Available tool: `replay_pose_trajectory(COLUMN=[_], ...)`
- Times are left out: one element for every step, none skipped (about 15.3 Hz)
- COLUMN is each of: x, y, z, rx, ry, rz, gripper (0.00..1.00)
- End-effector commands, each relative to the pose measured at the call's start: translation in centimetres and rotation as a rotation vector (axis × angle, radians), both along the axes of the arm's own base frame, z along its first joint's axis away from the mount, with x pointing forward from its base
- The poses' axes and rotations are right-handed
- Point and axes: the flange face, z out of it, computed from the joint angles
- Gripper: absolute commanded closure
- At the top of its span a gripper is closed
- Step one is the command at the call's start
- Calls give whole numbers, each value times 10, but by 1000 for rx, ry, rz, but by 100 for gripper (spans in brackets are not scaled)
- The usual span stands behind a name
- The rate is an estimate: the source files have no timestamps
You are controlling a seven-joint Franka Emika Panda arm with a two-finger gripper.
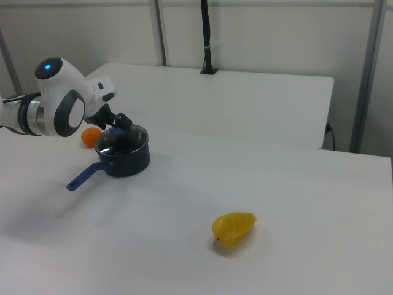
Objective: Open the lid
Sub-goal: 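Lower the gripper and grasp the blue knob of the glass lid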
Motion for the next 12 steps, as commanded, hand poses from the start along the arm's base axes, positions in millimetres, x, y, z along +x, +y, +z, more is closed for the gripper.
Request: replay_pose_trajectory(x=[2,3,3,3,3,3,2,2,3,3,3,3], y=[0,0,0,0,0,0,1,2,1,1,1,1], z=[0,0,0,0,-1,-1,-4,-8,-9,-9,-9,-9], rx=[0,0,0,0,-1,-4,-14,-20,-22,-21,-21,-21], ry=[-38,-40,-40,-40,-40,-41,-37,-32,-31,-32,-32,-32], rz=[-2,-2,-2,-2,-1,0,8,12,12,11,11,11], gripper=[18,20,22,23,29,29,29,29,29,29,29,30])
